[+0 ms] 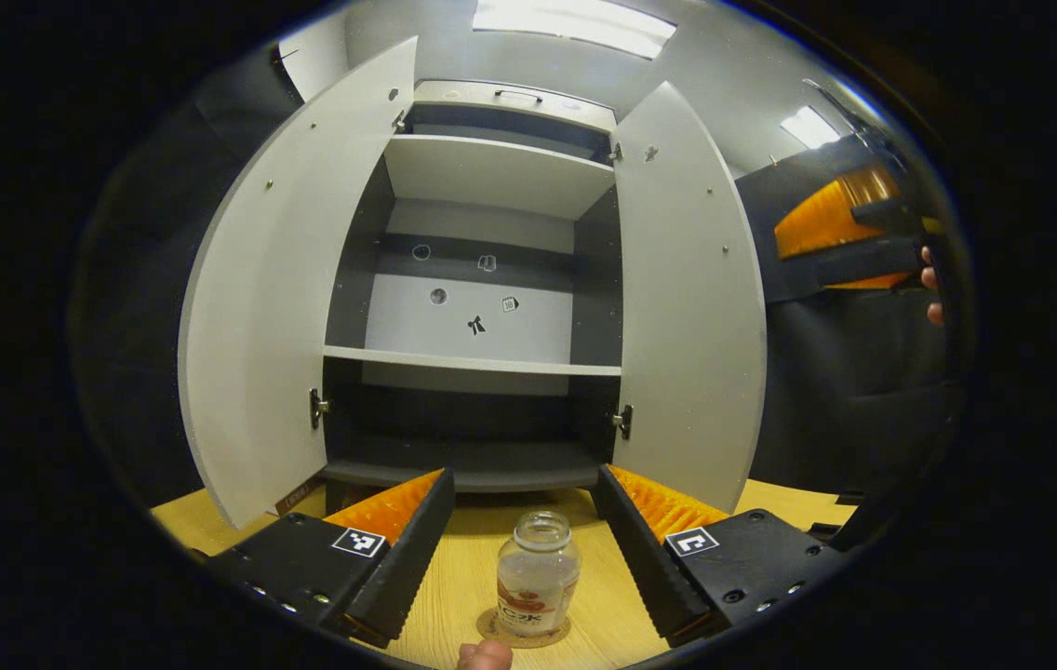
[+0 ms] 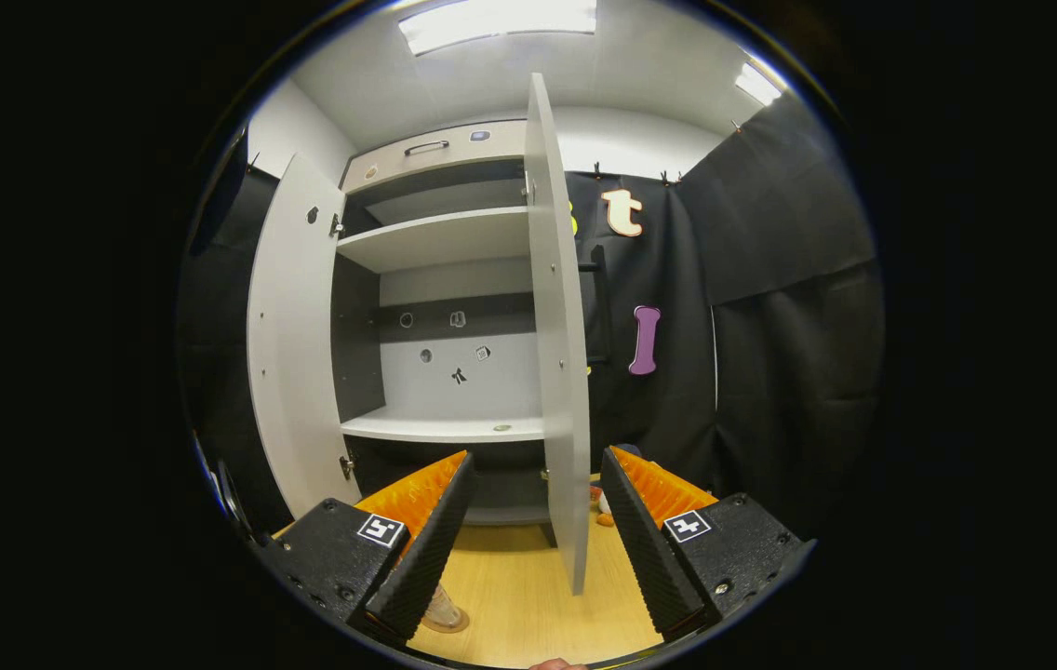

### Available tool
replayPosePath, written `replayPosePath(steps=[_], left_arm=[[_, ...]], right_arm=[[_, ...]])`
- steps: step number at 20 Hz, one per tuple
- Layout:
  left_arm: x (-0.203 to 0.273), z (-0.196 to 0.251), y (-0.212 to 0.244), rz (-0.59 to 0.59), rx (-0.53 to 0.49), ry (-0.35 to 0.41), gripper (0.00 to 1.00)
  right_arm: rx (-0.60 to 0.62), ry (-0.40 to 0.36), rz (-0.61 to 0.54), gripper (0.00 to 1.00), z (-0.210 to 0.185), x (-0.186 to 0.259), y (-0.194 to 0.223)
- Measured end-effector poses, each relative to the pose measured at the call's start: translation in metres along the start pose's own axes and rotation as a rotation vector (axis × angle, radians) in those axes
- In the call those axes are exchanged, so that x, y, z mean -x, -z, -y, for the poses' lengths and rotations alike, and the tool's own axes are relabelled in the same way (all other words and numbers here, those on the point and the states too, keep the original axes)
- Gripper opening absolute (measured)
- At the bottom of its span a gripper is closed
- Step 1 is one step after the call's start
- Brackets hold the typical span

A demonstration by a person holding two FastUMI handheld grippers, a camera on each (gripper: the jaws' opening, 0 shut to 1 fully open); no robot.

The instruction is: Grasp the bottle in the cabinet with the left hand and place it on the coaster, then close the right door with the right hand and the left door with the left hand.

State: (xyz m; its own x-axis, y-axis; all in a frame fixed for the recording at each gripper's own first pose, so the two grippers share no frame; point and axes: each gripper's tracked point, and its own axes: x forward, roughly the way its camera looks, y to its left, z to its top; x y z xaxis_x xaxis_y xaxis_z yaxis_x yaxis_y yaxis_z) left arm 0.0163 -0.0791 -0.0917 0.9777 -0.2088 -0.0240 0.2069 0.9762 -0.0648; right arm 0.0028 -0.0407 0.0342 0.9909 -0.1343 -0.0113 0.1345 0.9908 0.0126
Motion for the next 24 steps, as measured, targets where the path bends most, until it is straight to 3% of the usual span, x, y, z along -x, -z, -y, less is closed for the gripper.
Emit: replayPosePath(steps=[5, 6, 7, 10, 13, 17, 22, 24], left_arm=[[-0.012, -0.007, -0.062, 0.051, -0.018, -0.035, 0.96], [-0.013, -0.006, -0.070, 0.050, -0.018, -0.036, 0.93], [-0.013, -0.006, -0.079, 0.050, -0.019, -0.035, 0.96], [-0.010, -0.001, -0.101, 0.055, -0.008, -0.003, 0.94], [-0.001, -0.005, -0.109, 0.048, -0.013, -0.005, 0.96], [0.012, -0.011, -0.107, 0.044, -0.016, -0.029, 0.93], [0.017, -0.019, -0.093, -0.007, -0.009, -0.053, 0.93], [0.016, -0.022, -0.092, -0.005, -0.011, -0.061, 0.94]], right_arm=[[-0.041, -0.049, 0.049, 0.83, -0.001, -0.008, -0.007], [-0.045, -0.062, 0.057, 0.83, -0.001, -0.010, -0.007], [-0.044, -0.083, 0.053, 0.83, -0.003, -0.010, -0.004], [-0.048, -0.112, 0.047, 0.83, 0.003, -0.014, -0.006], [-0.097, -0.106, 0.097, 0.83, 0.031, -0.026, -0.040], [-0.173, -0.023, 0.135, 0.83, 0.103, -0.060, -0.079], [-0.276, 0.034, 0.071, 0.82, 0.155, -0.117, -0.077], [-0.301, -0.007, 0.018, 0.82, 0.145, -0.134, -0.067]])
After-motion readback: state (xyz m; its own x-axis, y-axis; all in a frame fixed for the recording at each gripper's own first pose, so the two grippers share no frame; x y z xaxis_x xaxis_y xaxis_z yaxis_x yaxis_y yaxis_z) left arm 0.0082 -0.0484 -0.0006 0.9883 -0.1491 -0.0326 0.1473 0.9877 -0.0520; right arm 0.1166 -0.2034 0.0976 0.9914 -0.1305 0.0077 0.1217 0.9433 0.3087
